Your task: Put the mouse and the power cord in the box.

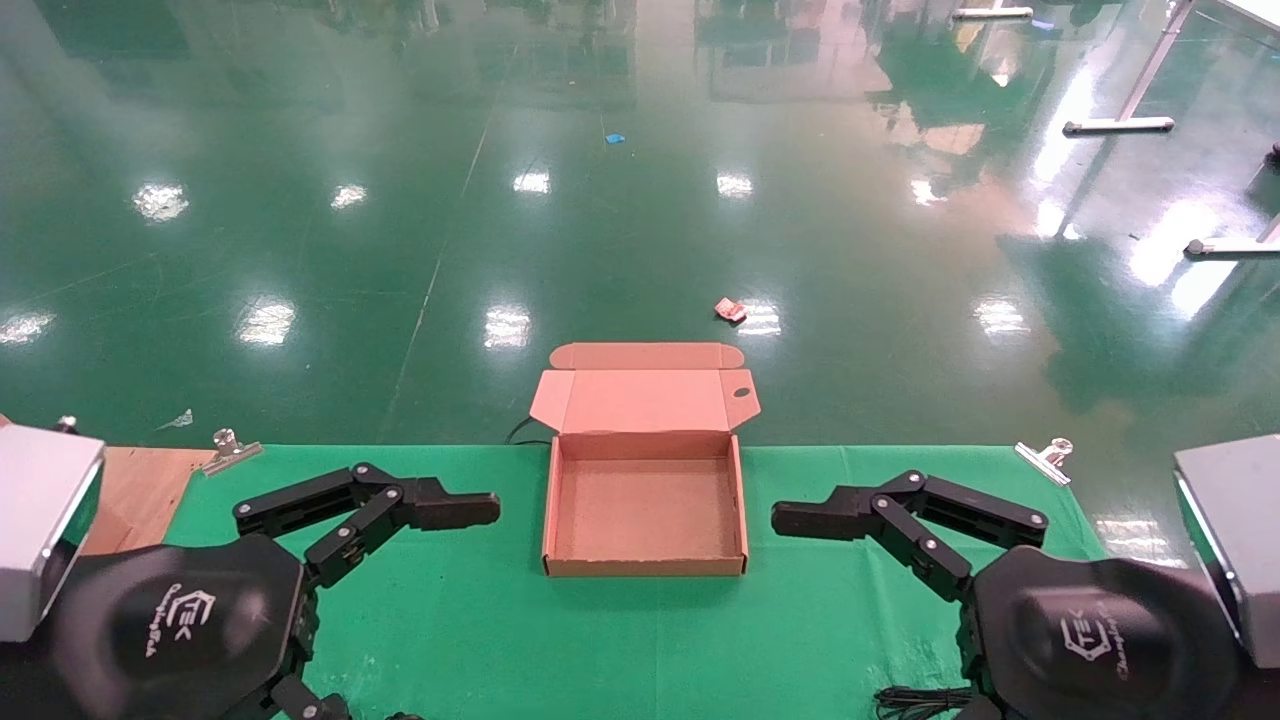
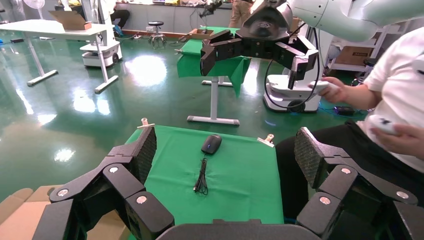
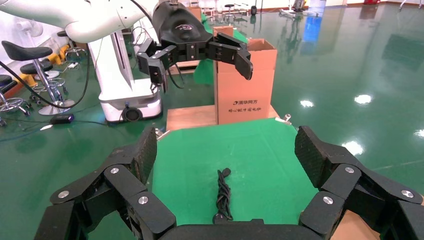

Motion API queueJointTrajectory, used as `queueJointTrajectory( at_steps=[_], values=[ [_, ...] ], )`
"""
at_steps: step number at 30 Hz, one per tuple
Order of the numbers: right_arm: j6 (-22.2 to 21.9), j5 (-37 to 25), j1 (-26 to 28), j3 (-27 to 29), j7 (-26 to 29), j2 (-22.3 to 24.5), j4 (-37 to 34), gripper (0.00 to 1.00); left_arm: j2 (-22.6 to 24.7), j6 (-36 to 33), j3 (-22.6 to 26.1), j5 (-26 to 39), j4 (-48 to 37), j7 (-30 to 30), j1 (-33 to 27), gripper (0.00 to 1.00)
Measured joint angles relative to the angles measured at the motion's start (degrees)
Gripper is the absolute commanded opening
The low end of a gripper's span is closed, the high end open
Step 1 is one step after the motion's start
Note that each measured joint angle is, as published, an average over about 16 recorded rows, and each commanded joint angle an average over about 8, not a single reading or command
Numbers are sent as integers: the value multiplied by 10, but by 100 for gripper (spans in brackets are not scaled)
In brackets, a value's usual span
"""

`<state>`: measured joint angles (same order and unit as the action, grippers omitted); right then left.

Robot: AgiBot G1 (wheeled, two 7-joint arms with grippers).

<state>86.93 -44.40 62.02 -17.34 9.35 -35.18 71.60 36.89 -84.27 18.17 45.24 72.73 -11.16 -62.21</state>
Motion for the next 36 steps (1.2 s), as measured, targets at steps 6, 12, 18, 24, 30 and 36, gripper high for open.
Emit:
queueJointTrajectory(
  at_steps=[6, 12, 18, 24, 30, 36],
  values=[
    [19, -70, 30, -39, -41, -9, -48, 100, 27, 9, 40, 74, -22, -9, -24, 100],
    [34, -191, 98, -108, -113, -32, -128, 100, 60, 0, 96, 181, -79, -1, -75, 100],
    [34, -322, 191, -185, -199, -74, -220, 100, 92, -26, 151, 289, -170, 43, -140, 100],
    [27, -446, 276, -261, -284, -131, -316, 100, 126, -38, 205, 394, -274, 117, -203, 100],
    [0, -539, 325, -320, -360, -194, -413, 100, 169, -17, 256, 489, -362, 188, -248, 100],
    [-55, -596, 339, -355, -426, -248, -504, 100, 215, 20, 295, 562, -427, 240, -269, 100]
  ],
)
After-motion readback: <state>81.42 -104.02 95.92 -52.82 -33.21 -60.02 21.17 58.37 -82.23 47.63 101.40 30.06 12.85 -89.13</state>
